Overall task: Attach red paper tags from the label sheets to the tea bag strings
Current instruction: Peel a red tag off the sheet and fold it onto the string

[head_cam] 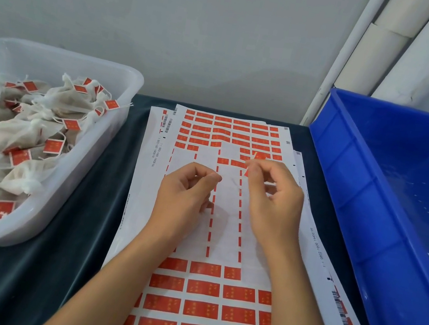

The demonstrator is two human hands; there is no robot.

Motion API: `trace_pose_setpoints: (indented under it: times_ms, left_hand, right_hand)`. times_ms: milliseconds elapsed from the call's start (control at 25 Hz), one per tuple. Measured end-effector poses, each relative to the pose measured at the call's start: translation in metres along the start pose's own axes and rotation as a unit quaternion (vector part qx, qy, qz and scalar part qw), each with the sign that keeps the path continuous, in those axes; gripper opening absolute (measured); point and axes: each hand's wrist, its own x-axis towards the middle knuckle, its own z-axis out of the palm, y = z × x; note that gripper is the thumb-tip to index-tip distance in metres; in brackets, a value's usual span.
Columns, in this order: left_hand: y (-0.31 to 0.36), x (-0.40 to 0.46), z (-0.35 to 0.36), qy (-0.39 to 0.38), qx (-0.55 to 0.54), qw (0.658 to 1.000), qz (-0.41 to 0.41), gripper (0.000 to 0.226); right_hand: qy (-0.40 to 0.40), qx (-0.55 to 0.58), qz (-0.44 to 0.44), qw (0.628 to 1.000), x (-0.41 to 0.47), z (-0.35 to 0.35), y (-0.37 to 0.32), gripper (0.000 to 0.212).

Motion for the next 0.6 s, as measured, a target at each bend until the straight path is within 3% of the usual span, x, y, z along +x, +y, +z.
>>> trace_pose_setpoints:
  times_ms: [240, 440, 600]
  left_hand:
    - [0.003, -0.002, 0.001, -0.003, -0.007, 1.0, -0.014, 0.014]
    - [0.004, -0.004, 0.0, -0.009, 0.004, 1.0, 0.004, 0.015]
    - [0.005, -0.005, -0.001, -0.023, 0.006, 1.0, 0.018, 0.018]
  right_hand:
    - [0.042, 0.132, 0.077, 0.987, 0.007, -0.011, -0.012, 0.023]
    - [-0.099, 0.149, 0.102, 0.979, 0.002, -0.011, -0.016, 0.009]
    - [-0.146, 0.146, 0.114, 0.972, -0.001, -0.007, -0.019, 0.008]
